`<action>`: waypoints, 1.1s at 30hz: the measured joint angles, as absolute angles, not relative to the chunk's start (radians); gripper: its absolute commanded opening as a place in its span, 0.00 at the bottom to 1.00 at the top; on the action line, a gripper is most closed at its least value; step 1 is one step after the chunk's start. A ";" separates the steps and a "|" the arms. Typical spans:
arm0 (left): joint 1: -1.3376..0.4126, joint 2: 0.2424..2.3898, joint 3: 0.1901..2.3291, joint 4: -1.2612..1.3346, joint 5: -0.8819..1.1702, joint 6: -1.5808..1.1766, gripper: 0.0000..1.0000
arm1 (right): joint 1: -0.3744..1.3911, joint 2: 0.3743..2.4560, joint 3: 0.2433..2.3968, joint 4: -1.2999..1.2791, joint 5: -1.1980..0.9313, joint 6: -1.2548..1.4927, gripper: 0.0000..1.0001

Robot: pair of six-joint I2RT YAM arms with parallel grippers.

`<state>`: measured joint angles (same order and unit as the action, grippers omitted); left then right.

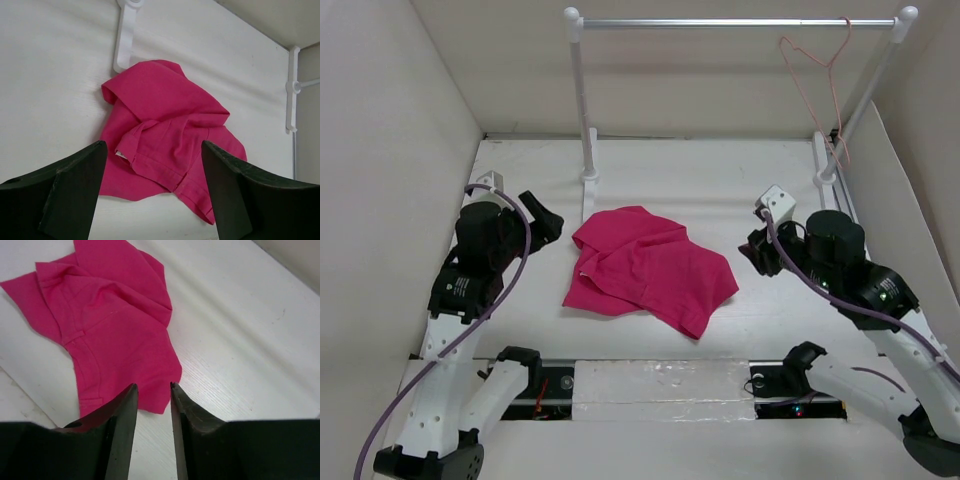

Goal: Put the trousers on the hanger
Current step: Fold the trousers

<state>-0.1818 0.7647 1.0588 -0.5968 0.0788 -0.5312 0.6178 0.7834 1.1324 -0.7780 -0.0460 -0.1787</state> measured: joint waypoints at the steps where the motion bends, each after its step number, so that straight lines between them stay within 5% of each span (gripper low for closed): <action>1: -0.182 0.769 1.059 -0.614 0.062 -0.543 0.68 | 0.618 0.777 1.138 -0.777 -0.067 -0.180 0.07; 2: -0.182 0.771 1.058 -0.624 0.040 -0.555 0.62 | 0.618 0.780 1.138 -0.774 -0.092 -0.188 0.01; 8: -0.172 0.762 0.991 -0.702 -0.121 -0.651 0.42 | 0.657 0.883 1.127 -0.677 -0.205 -0.179 0.00; 11: -0.152 0.758 0.899 -0.720 -0.141 -0.692 0.28 | 0.718 0.989 1.116 -0.606 -0.220 -0.172 0.25; 12: -0.146 0.762 0.861 -0.721 -0.138 -0.704 0.28 | 0.747 1.034 1.116 -0.580 -0.215 -0.170 0.43; 15: -0.129 0.807 0.804 -0.732 -0.120 -0.725 0.46 | 0.851 1.185 1.127 -0.519 -0.183 -0.166 0.65; 17: -0.109 0.858 0.804 -0.712 -0.098 -0.735 0.62 | 0.926 1.299 1.147 -0.481 -0.160 -0.162 0.69; 25: 0.087 1.028 0.777 -0.526 0.104 -0.746 0.70 | 1.062 1.666 1.273 -0.377 -0.102 -0.134 0.77; 33: 0.105 1.015 0.632 -0.427 0.224 -0.781 0.73 | 1.068 1.925 1.467 -0.284 -0.056 -0.111 0.78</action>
<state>0.1051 1.0145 0.6323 -0.4267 0.2245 -0.7807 1.0683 1.9247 1.4673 -0.2840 -0.0555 -0.1108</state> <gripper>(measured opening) 0.731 0.773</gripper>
